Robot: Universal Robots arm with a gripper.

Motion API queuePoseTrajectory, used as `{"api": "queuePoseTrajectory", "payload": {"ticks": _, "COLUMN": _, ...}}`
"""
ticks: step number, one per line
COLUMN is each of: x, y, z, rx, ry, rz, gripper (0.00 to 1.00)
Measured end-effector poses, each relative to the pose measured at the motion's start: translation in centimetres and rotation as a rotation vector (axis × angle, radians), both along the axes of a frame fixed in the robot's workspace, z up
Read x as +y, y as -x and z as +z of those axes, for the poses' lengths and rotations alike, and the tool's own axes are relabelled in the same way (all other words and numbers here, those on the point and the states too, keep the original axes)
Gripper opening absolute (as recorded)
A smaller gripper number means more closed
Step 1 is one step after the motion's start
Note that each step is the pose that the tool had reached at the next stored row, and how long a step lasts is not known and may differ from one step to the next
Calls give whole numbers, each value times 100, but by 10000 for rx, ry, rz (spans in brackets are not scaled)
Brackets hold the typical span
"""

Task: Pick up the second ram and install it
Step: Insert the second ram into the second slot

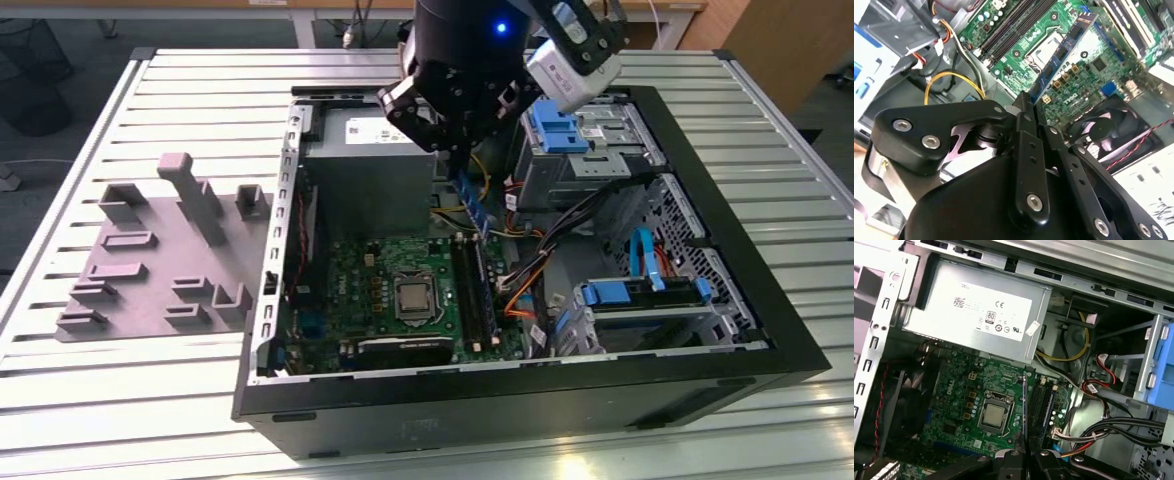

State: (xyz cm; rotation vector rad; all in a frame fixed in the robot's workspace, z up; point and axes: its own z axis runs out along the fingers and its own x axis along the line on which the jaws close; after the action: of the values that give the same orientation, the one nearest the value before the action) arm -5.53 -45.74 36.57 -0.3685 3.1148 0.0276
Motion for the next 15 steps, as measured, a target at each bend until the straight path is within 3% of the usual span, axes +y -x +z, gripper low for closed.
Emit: {"api": "queuePoseTrajectory", "payload": {"ticks": 15, "x": 0, "y": 0, "z": -22, "rx": 0, "ry": 77, "rz": -2308, "gripper": 14}}
